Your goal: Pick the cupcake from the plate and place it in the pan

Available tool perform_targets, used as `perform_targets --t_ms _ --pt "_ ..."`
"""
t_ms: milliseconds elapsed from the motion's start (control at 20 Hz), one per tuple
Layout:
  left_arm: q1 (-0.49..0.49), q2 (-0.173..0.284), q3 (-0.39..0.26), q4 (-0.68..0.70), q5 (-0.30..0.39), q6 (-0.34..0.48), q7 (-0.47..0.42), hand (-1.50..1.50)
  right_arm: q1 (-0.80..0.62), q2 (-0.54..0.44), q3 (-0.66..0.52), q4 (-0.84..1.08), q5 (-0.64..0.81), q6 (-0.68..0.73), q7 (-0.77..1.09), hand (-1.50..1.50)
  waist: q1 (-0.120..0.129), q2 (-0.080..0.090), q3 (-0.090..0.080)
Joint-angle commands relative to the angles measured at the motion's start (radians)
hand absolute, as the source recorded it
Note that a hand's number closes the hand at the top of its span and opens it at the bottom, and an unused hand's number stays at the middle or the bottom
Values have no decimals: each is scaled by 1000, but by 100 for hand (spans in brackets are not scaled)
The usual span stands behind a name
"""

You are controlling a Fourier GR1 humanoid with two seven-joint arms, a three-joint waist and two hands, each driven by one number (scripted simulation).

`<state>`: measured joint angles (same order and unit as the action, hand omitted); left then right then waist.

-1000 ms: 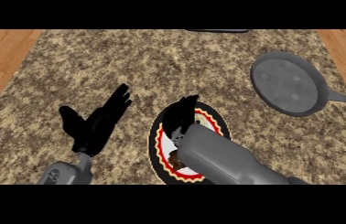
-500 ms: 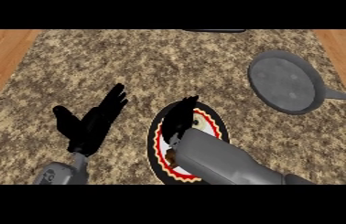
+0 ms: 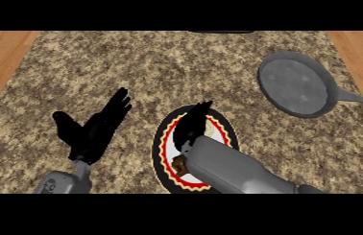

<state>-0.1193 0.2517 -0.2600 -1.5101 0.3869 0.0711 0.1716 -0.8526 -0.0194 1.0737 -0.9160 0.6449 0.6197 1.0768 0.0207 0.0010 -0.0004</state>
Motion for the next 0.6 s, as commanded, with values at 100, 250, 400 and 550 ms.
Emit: perform_targets --t_ms 100,250,400,550 --pt "4 14 34 -30 10 -20 31 0 -7 18 -42 37 70 55 89 -150 -16 -3 0" --pt "49 -34 -8 -55 -37 25 28 0 -63 19 -87 107 98 18 -14 150 -8 -1 1" --pt "45 -66 -27 -38 -79 32 -18 0 -27 12 8 108 204 -32 -121 150 -11 0 0" --pt "92 -27 -12 -88 -53 -14 10 0 -67 19 27 147 197 -27 -152 150 11 3 1"
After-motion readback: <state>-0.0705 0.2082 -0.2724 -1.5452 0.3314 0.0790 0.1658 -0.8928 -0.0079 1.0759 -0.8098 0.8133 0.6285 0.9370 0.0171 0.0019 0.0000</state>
